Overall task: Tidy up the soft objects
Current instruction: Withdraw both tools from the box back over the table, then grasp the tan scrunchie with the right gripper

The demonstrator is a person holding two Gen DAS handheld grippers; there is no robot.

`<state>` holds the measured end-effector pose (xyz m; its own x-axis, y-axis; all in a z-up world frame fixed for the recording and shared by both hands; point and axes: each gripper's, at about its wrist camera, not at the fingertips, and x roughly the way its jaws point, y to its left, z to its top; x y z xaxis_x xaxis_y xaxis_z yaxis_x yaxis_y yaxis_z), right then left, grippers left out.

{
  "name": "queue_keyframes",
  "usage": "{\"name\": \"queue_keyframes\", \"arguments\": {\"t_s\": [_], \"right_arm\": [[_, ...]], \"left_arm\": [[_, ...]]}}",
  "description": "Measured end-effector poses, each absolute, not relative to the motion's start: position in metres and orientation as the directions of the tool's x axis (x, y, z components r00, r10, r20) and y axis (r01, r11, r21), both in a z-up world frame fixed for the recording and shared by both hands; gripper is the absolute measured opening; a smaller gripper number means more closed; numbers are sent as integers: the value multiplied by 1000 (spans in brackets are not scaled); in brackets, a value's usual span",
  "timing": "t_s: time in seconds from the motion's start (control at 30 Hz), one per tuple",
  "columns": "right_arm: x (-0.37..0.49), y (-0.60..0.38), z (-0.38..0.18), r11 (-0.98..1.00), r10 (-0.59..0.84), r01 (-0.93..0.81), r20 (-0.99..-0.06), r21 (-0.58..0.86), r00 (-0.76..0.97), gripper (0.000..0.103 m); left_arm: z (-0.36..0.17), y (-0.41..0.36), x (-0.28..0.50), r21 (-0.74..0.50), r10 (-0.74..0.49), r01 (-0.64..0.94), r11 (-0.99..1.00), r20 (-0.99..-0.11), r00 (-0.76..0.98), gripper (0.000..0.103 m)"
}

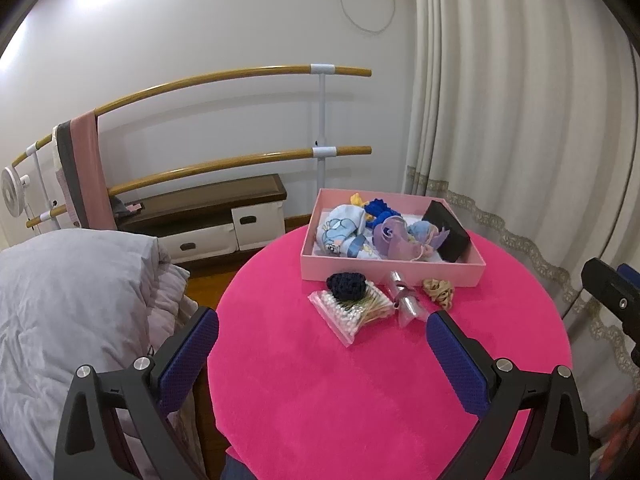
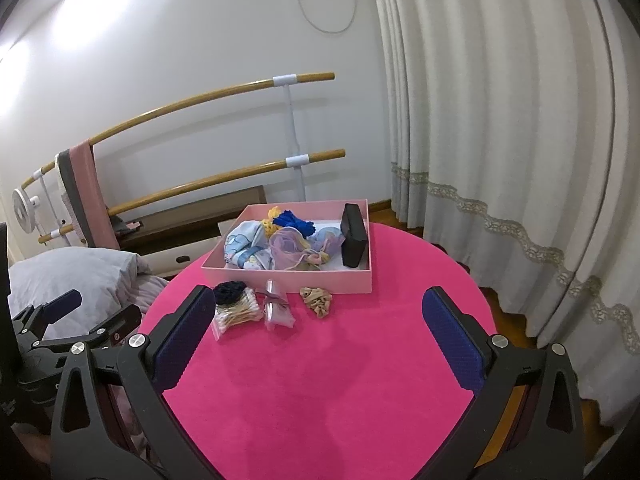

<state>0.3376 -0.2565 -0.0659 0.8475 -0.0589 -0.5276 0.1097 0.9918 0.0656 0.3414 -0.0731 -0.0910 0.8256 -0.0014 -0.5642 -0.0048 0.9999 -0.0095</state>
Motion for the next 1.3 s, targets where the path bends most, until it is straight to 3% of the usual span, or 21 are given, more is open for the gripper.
{"name": "queue_keyframes", "arguments": {"t_s": [0.5,0.93,1.3], "right_arm": [[372,-268,-102,990,-49,120,-611,76,790,103],[463,-283,-169,991,-17,112,-747,77,664,103],[513,-285,-215,992,7,97,-809,79,587,103]], "left_arm": [[-131,-70,396,-13,-8,-1,1000,-647,762,103],[-175,-76,512,18,15,-4,1000,-691,723,103],[-220,-82,586,30,11,15,999,-724,689,101]]}}
